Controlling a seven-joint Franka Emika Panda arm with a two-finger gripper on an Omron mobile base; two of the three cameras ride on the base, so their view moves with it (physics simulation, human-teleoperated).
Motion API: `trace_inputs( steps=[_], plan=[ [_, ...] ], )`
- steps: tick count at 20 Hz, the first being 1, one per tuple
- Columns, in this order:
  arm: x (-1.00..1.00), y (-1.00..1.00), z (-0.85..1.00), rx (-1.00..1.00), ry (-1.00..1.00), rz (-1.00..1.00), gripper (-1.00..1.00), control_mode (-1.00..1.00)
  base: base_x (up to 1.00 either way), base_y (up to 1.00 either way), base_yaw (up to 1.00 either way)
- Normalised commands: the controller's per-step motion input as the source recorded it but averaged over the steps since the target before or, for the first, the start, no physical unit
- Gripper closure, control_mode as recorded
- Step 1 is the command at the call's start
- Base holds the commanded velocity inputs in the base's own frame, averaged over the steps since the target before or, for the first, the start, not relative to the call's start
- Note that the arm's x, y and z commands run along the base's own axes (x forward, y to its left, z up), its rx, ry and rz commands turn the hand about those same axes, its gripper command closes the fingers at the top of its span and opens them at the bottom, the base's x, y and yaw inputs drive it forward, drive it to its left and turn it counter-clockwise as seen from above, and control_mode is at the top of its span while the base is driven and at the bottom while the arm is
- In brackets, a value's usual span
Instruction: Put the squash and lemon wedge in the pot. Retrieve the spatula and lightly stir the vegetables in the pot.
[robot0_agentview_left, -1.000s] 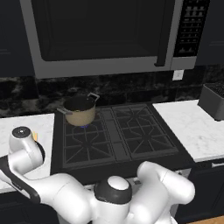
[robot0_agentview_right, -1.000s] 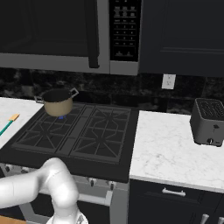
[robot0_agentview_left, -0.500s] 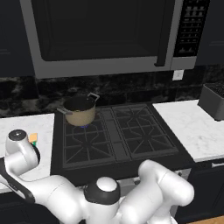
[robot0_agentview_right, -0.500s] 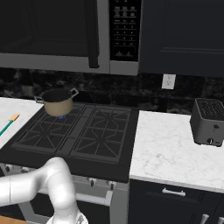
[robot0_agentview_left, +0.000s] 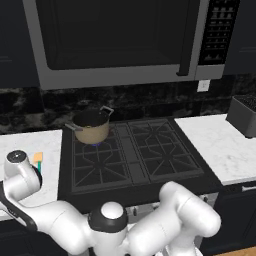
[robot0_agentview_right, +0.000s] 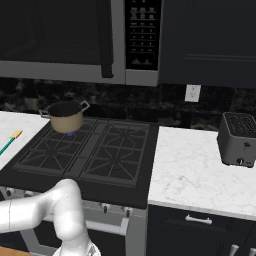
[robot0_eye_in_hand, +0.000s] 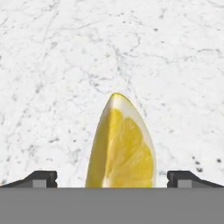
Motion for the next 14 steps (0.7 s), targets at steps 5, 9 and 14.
trace_inputs(
  steps=[5, 9, 14],
  plan=[
    [0.21, 0.21, -0.40, 0.00, 0.00, 0.00, 1.00, -1.00, 0.00, 0.00, 0.00],
    [0.09, 0.11, -0.54, 0.00, 0.00, 0.00, 1.00, -1.00, 0.00, 0.00, 0.00],
    [-0.64, -0.47, -0.60, 0.03, 0.00, 0.00, 1.00, -1.00, 0.00, 0.00, 0.00]
  ],
)
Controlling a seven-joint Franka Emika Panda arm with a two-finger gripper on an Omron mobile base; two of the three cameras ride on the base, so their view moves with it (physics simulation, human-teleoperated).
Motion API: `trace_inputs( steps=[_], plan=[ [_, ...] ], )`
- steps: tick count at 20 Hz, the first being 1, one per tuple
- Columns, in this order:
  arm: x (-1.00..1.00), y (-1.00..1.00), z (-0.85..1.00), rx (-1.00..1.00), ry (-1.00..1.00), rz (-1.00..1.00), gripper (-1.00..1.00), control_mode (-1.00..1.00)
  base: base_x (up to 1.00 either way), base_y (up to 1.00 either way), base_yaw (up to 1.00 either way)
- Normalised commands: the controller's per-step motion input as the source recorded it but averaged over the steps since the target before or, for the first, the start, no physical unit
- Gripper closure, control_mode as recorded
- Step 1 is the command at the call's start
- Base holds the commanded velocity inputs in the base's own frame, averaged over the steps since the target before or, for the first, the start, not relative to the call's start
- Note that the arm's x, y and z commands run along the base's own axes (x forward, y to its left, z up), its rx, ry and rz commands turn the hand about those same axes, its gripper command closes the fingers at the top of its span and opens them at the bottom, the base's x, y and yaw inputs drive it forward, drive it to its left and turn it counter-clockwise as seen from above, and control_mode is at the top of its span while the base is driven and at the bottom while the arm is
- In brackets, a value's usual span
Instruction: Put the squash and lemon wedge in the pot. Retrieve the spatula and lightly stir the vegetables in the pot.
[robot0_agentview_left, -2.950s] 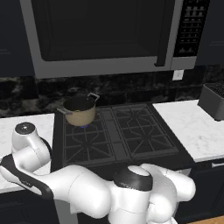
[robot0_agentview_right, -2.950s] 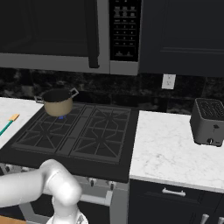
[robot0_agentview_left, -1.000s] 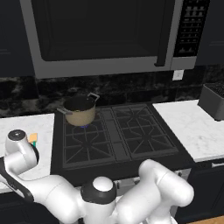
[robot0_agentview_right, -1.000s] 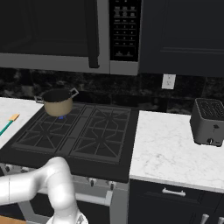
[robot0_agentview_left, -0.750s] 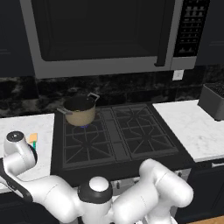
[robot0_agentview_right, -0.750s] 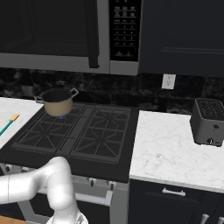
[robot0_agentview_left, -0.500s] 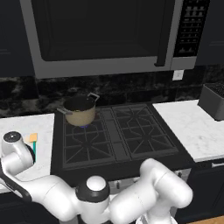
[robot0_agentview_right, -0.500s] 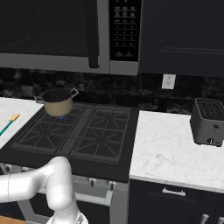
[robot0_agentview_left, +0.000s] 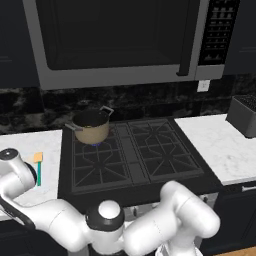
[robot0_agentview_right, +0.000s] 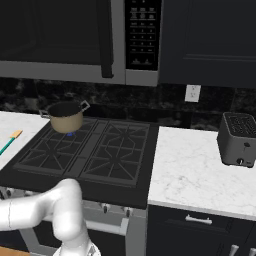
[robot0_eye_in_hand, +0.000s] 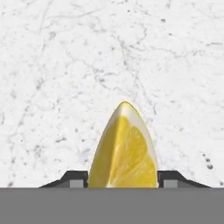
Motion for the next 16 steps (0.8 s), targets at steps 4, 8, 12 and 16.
trace_inputs(
  steps=[4, 8, 12, 16],
  plan=[
    [-0.65, -0.96, -0.37, 0.04, -0.05, 0.00, 1.00, -1.00, 0.00, 0.00, 0.00],
    [-0.17, -0.87, -0.07, 0.00, -0.25, 0.00, 1.00, -1.00, 0.00, 0.00, 0.00],
    [-0.35, -0.62, 0.37, 0.06, -0.27, 0.00, 1.00, -1.00, 0.00, 0.00, 0.00],
    [-0.56, -0.41, 0.81, 0.11, -0.08, -0.07, 1.00, -1.00, 0.00, 0.00, 0.00]
  ],
)
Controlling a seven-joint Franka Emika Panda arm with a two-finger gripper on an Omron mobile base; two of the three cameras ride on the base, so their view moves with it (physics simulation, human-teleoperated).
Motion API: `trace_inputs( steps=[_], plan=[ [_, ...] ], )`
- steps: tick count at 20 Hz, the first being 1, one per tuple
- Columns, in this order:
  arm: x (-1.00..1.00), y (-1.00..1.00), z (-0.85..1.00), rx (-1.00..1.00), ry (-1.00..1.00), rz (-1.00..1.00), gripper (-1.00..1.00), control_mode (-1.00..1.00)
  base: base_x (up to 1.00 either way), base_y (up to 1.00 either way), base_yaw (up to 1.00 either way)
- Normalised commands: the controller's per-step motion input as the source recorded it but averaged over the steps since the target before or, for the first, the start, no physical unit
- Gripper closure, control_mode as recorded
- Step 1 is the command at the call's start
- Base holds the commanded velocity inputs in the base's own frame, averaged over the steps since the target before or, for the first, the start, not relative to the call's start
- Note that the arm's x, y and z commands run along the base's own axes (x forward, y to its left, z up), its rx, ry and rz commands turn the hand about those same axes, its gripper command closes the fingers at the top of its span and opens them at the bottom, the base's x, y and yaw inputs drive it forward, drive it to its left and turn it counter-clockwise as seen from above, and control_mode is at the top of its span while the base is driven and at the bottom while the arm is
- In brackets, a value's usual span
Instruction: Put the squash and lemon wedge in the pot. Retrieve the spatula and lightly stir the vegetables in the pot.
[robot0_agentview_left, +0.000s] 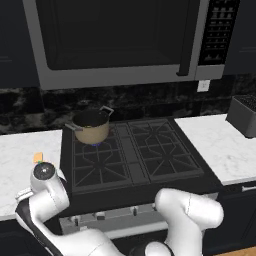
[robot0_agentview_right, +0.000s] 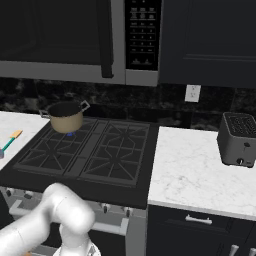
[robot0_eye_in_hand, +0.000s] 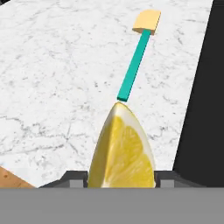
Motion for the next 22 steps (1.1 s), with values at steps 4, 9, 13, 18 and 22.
trace_inputs(
  steps=[4, 9, 13, 18, 22],
  plan=[
    [-0.15, -0.45, 0.96, 0.13, 0.02, -0.14, 1.00, -1.00, 0.00, 0.00, 0.00],
    [-0.15, -0.43, 1.00, 0.08, -0.01, -0.10, 1.00, -1.00, 0.00, 0.00, 0.00],
    [-0.17, -0.47, 0.97, 0.01, -0.16, -0.04, 1.00, -1.00, 0.00, 0.00, 0.00],
    [-0.06, -0.50, 0.92, 0.03, -0.14, -0.03, 1.00, -1.00, 0.00, 0.00, 0.00],
    [-0.04, -0.50, 0.78, 0.03, -0.08, -0.02, 1.00, -1.00, 0.00, 0.00, 0.00]
  ],
)
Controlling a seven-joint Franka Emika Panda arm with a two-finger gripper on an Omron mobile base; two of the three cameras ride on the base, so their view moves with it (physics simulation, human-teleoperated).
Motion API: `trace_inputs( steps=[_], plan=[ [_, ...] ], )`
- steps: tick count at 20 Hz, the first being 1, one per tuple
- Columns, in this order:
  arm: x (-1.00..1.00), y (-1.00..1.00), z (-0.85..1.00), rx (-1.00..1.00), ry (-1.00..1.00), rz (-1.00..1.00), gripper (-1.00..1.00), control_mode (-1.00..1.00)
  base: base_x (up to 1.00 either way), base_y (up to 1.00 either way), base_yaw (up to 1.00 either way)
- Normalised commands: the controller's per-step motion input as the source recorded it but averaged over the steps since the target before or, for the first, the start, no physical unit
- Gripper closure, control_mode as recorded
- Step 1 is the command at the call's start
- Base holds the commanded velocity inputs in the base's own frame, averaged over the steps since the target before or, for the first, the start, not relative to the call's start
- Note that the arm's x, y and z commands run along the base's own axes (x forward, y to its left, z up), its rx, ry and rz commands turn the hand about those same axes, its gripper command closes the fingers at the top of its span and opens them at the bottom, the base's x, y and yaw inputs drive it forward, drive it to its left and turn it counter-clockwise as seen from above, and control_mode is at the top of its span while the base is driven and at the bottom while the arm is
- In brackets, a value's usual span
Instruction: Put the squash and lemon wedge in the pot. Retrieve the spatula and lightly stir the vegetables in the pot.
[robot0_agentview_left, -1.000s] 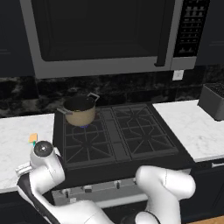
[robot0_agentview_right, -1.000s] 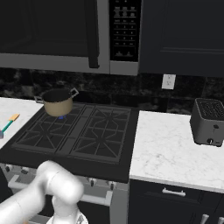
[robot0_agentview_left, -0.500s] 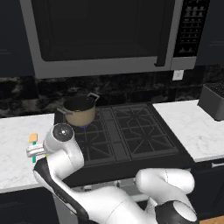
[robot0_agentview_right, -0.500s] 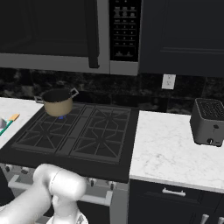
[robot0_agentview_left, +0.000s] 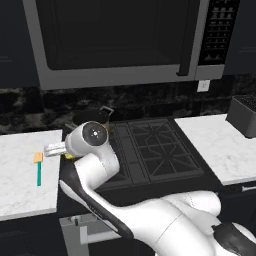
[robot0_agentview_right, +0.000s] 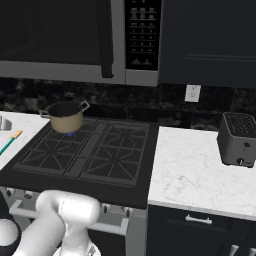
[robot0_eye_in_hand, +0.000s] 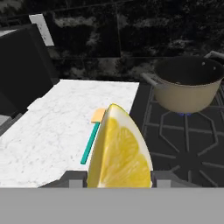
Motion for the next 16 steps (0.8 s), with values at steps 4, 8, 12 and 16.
trace_inputs(
  steps=[4, 8, 12, 16],
  plan=[
    [0.00, -0.60, 0.66, 0.08, -0.01, -0.03, 1.00, -1.00, 0.00, 0.00, 0.00],
    [0.00, -0.55, 0.63, 0.11, 0.00, -0.02, 1.00, -1.00, 0.00, 0.00, 0.00],
    [0.00, -0.44, 0.40, 0.06, 0.00, 0.00, 1.00, -1.00, 0.00, 0.00, 0.00],
    [0.02, -0.35, 0.19, 0.01, -0.01, 0.00, 1.00, -1.00, 0.00, 0.00, 0.00]
  ],
)
